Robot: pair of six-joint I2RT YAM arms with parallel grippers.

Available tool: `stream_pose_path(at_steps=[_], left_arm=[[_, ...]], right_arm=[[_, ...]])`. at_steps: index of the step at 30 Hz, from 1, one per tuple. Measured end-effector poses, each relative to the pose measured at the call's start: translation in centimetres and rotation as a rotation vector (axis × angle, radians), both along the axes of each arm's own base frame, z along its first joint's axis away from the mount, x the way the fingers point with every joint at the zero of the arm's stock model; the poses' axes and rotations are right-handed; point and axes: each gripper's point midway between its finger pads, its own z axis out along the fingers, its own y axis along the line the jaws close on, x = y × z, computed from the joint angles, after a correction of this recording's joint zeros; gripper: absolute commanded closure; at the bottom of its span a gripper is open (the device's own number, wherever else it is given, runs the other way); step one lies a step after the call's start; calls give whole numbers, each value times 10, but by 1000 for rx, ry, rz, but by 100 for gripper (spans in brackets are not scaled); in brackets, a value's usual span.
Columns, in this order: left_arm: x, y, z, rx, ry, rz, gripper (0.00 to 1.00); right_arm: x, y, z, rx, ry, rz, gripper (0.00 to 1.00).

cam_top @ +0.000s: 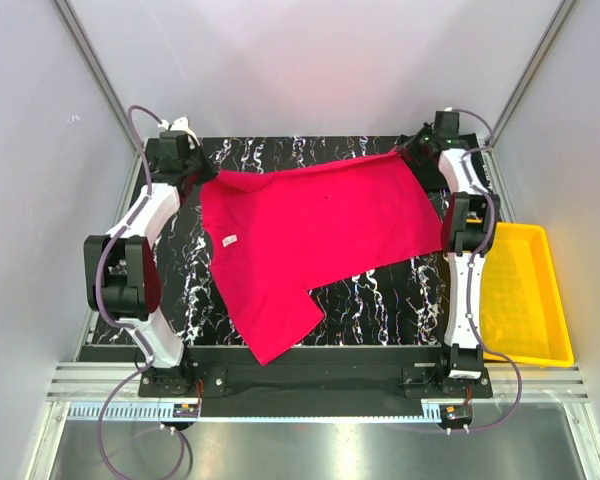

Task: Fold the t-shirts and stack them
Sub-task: Fold the tshirt

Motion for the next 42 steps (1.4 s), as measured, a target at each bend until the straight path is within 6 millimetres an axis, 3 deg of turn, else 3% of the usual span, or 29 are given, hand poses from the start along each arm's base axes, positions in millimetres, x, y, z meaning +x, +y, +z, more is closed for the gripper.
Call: stream_pose_path(at_steps=[4,8,15,20,33,42], left_arm=[[-25,-5,-12,-27,63,-14,100],[-45,-10,-12,-59,92,-28,100],[-64,-15,14,-97,66,-41,100],[-82,-15,22,-122,64,-25,100],[-130,-16,-11,-165,182,9,100],[-147,-12,-29,-162,239,46,100]], right_arm=[[-5,-14,23,17,-11,-9,100],[-7,-20,37,31,-23,-8,100],[-17,-14,33,62,26,23,99],[-23,-10,31,74,49,43,99],[-25,-12,33,67,56,48,99],[-31,-12,25,52,88,60,98]])
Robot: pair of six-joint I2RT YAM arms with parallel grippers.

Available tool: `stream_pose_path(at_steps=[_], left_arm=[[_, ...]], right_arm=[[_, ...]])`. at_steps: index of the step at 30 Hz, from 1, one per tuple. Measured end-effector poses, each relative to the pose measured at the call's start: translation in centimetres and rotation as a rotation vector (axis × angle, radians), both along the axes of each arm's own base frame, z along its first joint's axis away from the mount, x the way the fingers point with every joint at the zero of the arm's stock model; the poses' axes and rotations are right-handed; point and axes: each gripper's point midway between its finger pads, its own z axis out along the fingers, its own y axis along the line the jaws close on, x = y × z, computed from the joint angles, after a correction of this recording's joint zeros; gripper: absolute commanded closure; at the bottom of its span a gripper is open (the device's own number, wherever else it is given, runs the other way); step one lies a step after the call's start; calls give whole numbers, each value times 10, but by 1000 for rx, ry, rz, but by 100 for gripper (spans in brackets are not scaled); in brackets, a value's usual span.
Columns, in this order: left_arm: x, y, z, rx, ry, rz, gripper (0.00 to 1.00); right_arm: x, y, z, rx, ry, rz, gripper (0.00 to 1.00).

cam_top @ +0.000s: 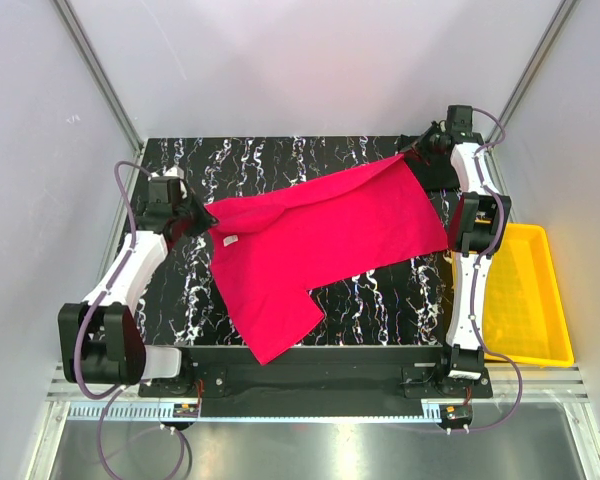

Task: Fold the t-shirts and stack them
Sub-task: Fold the tshirt

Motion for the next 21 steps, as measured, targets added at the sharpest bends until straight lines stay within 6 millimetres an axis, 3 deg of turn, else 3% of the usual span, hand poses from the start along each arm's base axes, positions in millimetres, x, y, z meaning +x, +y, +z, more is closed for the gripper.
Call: stream_pose_path(at_steps=[21], left_arm=[[-26,4,-44,-7,146,14,100]], right_arm=[[-9,-7,-16,-47,58,-2,85]])
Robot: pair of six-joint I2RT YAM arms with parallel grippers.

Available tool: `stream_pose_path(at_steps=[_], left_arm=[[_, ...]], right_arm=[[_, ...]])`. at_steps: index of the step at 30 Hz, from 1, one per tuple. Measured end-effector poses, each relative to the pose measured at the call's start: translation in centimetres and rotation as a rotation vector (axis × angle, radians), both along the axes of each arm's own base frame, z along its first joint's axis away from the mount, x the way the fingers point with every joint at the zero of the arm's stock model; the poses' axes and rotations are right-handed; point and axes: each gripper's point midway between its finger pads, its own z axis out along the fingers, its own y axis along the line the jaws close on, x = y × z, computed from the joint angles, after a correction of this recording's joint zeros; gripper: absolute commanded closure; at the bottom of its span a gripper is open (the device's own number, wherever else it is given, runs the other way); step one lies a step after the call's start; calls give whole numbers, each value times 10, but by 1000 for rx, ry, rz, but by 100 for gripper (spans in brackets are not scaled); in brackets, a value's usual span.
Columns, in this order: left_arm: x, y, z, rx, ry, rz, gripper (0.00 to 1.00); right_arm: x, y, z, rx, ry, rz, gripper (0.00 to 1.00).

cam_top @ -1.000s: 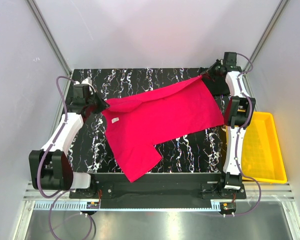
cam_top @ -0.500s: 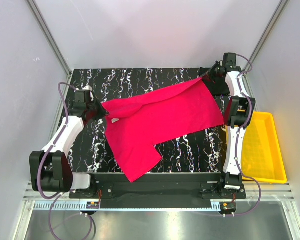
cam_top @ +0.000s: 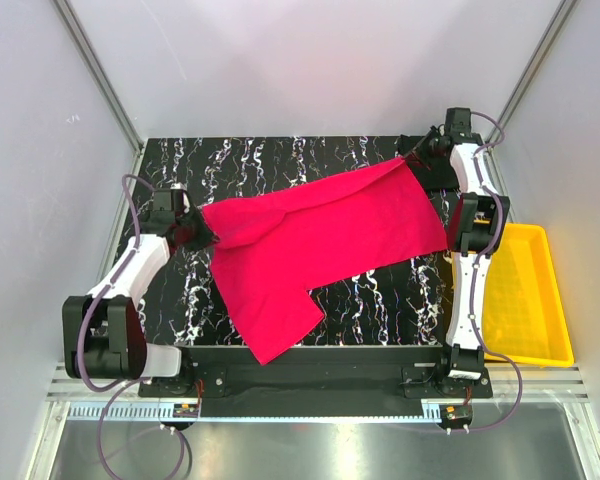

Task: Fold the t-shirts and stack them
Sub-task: Fold the tshirt

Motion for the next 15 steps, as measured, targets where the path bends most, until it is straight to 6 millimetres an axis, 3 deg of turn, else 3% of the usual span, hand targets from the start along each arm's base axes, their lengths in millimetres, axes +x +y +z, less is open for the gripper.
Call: stream_pose_path(at_steps=[1,4,6,8,13,15], left_arm=[[-1,0,-2,-3,9,-2,100],[-2,-2,-5,-9,17,-11,83],[-2,-2,-4,-12,15,-25,54],[-4,0,-3,-10,11,-35,40],[-7,15,5,33,4,-46,35],[3,17,14,42,-17,-56,35]], right_arm=[[0,0,-2,0,2,0,84],[1,-1,-9,-1,15,2,72],[-1,-2,-13,-10,28,3,66],[-4,-6,-14,-33,46,5,63],[-18,-31,-7,-113,89,-15,62],[-34,-37,-4,-130,132,-24,61]])
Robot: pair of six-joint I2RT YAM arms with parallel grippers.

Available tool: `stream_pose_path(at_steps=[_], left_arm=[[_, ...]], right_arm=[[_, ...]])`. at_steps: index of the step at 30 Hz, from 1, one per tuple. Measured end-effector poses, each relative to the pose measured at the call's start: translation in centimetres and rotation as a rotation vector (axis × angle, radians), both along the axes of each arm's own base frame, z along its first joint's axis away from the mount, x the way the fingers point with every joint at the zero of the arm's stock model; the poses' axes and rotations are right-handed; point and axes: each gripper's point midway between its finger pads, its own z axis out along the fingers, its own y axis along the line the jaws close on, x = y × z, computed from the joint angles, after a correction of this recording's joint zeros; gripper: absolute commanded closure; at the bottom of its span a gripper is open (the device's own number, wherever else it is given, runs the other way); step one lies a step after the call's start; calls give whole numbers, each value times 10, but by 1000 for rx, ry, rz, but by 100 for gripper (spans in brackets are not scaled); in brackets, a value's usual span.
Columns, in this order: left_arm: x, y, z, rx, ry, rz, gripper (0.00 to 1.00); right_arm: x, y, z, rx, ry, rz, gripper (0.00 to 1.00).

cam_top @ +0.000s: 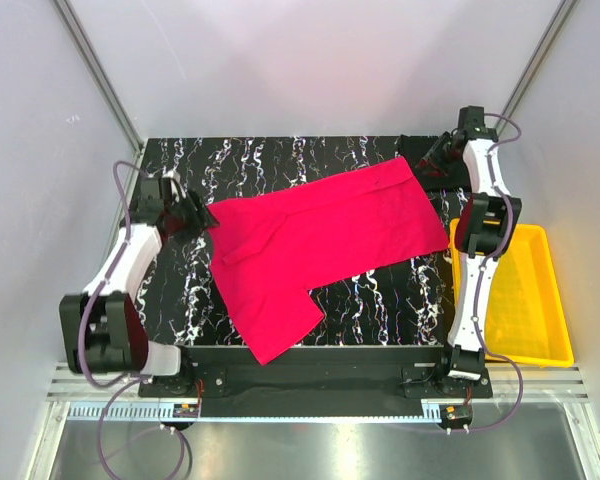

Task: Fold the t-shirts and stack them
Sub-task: Fold the tshirt

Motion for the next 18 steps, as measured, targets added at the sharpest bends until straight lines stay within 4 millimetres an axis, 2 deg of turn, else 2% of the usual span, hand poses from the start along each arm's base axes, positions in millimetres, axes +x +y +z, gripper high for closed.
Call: stream_pose_path(at_steps=[2,5,8,9,11,13,14,16,18], left_arm=[[24,-3,11,-15,-31,-21,37],[67,-10,16,-60,-52,-52,42],[110,-15,-9,-105,-21,-53,44],[115,-15,-19,-112,0,-48,44],[119,-14,-50,-123,70,-30,45],[115,-13,-77,-127,142,-11,45],[113,-11,-88,-124,171,2,45],[118,-10,-91,-139,185,20,45],[128,-3,-88,-130,169,45,45]], right_arm=[[-15,-4,6,-13,32,-8,60],[-31,6,20,-13,51,10,61],[-45,41,30,-17,55,80,61],[-51,61,31,-20,61,121,61],[-70,112,27,-28,79,231,61],[-98,172,19,-28,107,366,62],[-112,196,14,-27,116,419,62],[-155,250,-2,-17,157,550,63],[-202,290,-20,-9,215,666,64]])
